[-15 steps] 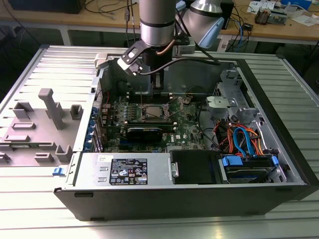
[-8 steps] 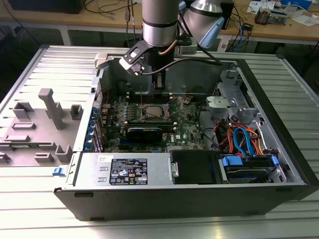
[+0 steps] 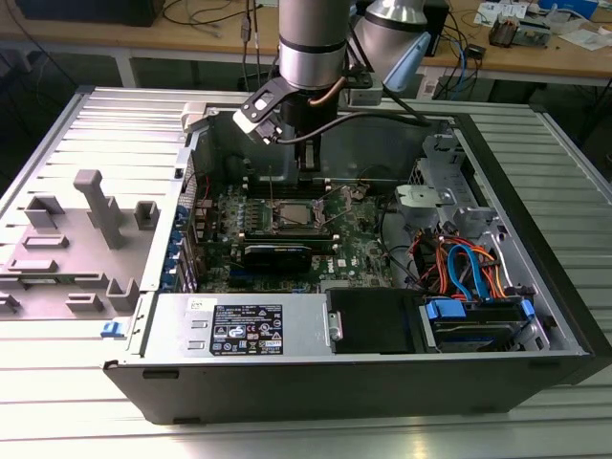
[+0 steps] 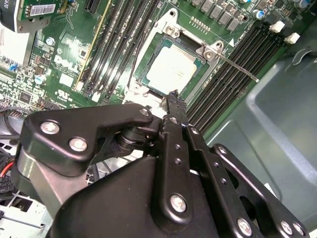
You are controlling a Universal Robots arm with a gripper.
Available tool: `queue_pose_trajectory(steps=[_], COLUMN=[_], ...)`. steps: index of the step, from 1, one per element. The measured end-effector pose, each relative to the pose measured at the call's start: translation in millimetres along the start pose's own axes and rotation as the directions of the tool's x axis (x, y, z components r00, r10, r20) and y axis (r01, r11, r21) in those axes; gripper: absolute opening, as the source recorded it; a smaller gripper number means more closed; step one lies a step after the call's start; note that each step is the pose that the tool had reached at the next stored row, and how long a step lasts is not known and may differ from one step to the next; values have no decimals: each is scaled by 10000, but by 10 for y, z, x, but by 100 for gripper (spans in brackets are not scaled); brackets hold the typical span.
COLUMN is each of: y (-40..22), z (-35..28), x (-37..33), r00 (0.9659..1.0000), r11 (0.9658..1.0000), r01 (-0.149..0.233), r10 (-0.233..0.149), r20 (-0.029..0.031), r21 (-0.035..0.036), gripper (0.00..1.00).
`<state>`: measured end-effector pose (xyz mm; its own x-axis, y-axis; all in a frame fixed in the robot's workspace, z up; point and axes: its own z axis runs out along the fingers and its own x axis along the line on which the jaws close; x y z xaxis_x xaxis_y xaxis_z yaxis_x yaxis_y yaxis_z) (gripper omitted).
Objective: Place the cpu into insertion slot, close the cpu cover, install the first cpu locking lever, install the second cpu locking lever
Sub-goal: 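Close the cpu cover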
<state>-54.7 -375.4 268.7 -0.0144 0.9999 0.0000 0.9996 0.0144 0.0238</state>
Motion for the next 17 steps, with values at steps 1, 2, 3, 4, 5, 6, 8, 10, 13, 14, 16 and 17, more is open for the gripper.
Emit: queue_pose_trajectory(steps=[1,2,3,4,5,6,8,10,13,14,16,17], y=[0,2,4,8,11,21,32,43,65,73,90,108], z=[0,0,0,0,1,1,1,1,2,2,2,3], x=[0,0,0,0,0,0,0,-1,-1,-1,-1,-1], r00=[10000,10000,10000,10000,10000,10000,10000,10000,10000,10000,10000,10000], r11=[10000,10000,10000,10000,10000,10000,10000,10000,10000,10000,10000,10000], r01=[0,0,1,1,1,0,0,0,1,0,0,0], r10=[0,0,-1,-1,-1,0,0,0,-1,0,0,0], r20=[-1,0,-1,-1,-1,0,0,-1,-1,0,0,-1], r21=[0,0,0,-1,0,0,0,0,3,4,5,8], gripper=[11,11,11,11,11,11,11,11,11,11,11,11])
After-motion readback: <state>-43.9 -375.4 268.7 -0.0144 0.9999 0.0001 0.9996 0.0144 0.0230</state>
